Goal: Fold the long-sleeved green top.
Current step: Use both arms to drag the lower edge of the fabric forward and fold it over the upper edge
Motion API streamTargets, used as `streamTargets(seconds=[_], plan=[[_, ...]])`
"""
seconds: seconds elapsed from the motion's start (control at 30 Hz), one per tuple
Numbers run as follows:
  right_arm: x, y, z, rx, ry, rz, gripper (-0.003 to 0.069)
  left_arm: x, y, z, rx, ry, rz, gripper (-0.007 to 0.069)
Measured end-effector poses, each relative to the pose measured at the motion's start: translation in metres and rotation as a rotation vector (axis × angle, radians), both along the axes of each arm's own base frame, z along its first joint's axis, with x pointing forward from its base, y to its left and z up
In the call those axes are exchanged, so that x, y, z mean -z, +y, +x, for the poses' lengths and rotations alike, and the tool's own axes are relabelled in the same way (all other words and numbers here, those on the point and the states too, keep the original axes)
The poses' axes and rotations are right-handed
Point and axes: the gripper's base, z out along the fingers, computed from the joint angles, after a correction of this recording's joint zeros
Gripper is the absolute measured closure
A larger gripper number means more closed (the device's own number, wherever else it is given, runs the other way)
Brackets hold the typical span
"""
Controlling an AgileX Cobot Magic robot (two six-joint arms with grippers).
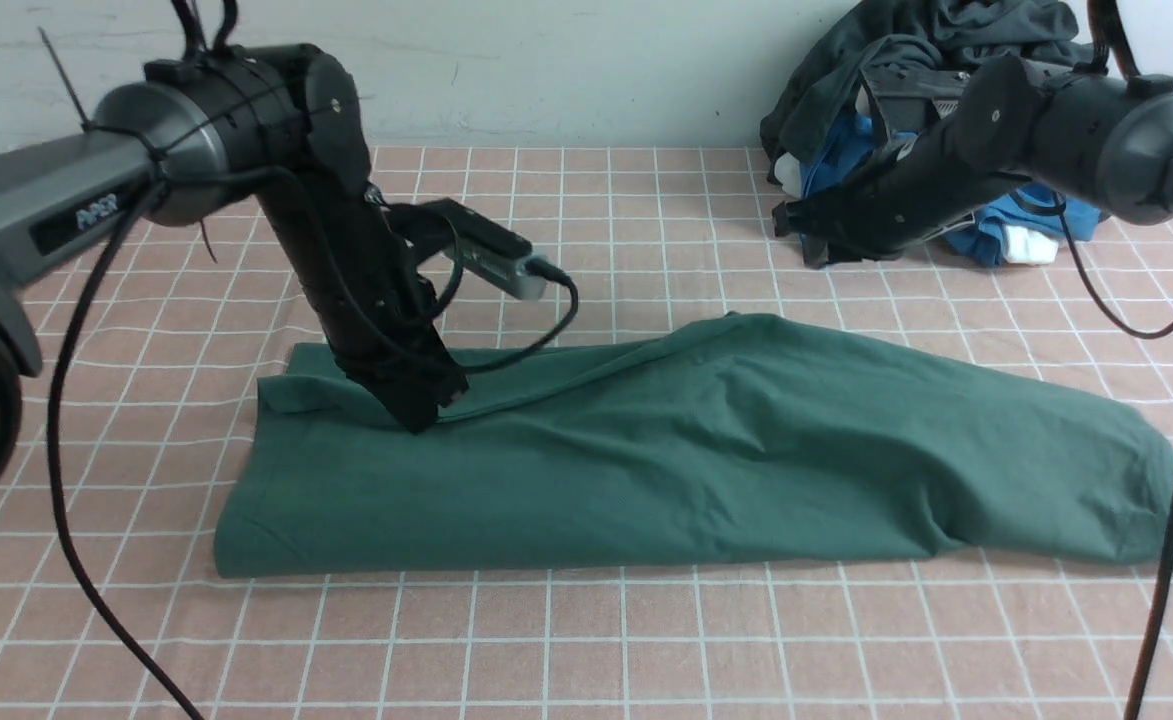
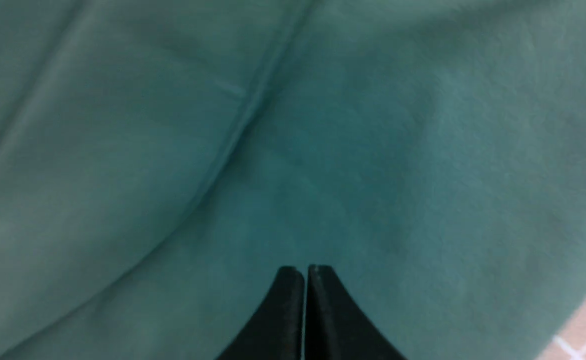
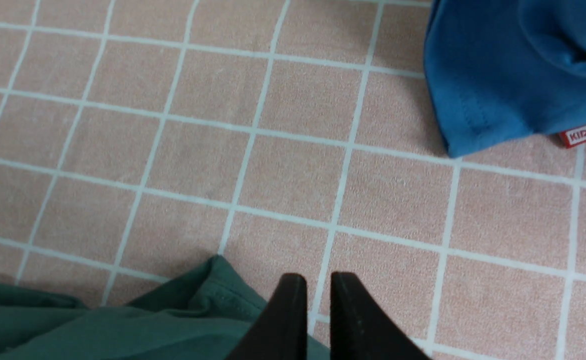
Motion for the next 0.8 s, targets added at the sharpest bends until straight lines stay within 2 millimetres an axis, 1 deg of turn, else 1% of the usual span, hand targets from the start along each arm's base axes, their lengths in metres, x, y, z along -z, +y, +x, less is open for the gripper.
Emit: streamTargets(seconds=[0.1,0.13,0.2,0.37,0.4,0.53,0.57,0.6,0.73,0.8], plan=[[0.001,0.0,-0.001,-0.012,0.014,-0.006,0.0594,0.02,-0.001,0.005,0.021,-0.009,0.073,0.0628],[0.001,0.0,-0.001,-0.019,0.013,-0.011,0.0594,0.028,0.002,0.01,0.004,-0.032,0.104,0.0628],[0.0,0.0,-0.001,-0.028,0.013,-0.017,0.0594,0.035,0.008,0.017,-0.037,-0.071,0.146,0.0628],[0.0,0.0,-0.002,-0.041,0.011,-0.024,0.0594,0.032,0.028,0.035,-0.198,-0.198,0.187,0.0627],[0.0,0.0,-0.002,-0.042,0.01,-0.026,0.0594,0.028,0.034,0.041,-0.233,-0.236,0.188,0.0627],[0.0,0.0,-0.002,-0.046,0.015,-0.028,0.0594,0.02,0.051,0.057,-0.34,-0.362,0.143,0.0627],[0.0,0.0,-0.002,-0.046,0.016,-0.028,0.0594,0.019,0.051,0.058,-0.348,-0.374,0.136,0.0627],[0.001,0.0,-0.003,-0.052,0.026,-0.031,0.0594,0.017,0.058,0.063,-0.386,-0.405,0.118,0.0627],[0.004,0.0,-0.007,-0.094,0.074,-0.058,0.0594,0.011,0.082,0.069,-0.47,-0.43,0.114,0.0627],[0.003,-0.001,-0.01,-0.12,0.093,-0.082,0.0594,0.006,0.09,0.069,-0.49,-0.411,0.128,0.0627]])
